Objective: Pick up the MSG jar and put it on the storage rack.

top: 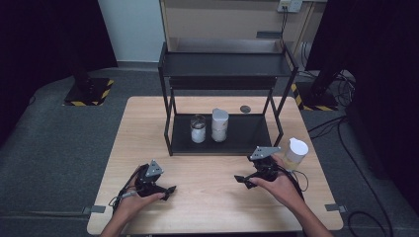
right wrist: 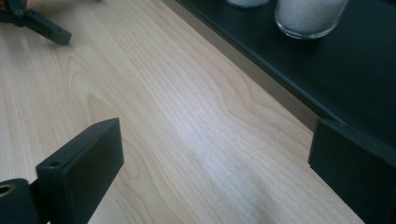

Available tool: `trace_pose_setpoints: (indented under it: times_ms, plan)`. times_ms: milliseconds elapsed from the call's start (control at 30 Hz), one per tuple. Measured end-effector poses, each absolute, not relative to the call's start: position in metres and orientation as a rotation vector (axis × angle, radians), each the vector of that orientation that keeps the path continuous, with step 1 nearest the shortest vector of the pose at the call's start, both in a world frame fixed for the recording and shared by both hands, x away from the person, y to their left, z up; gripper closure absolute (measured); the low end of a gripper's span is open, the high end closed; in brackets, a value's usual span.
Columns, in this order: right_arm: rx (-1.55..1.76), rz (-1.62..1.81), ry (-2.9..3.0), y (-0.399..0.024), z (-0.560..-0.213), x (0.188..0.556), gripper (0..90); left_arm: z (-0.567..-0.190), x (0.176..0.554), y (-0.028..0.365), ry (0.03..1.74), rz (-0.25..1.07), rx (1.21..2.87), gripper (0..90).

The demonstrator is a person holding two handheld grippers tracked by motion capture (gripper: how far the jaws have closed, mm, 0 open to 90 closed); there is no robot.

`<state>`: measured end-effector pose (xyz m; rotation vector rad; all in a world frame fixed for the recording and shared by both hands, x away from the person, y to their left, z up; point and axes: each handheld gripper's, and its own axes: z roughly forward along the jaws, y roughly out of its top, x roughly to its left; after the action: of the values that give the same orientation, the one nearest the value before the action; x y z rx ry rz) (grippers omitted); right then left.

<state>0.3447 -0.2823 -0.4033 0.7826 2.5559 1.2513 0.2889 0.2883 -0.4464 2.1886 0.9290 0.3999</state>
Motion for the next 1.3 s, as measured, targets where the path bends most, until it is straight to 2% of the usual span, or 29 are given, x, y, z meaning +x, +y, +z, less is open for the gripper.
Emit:
trace_pose_setpoints:
  times_ms: [1300]
  plan:
    - [0.89, 1.275, 2.496, -0.323, -0.437, 0.312, 4.0, -0.446, 0.289, 0.288, 0.929, 0.399, 2.189, 0.0]
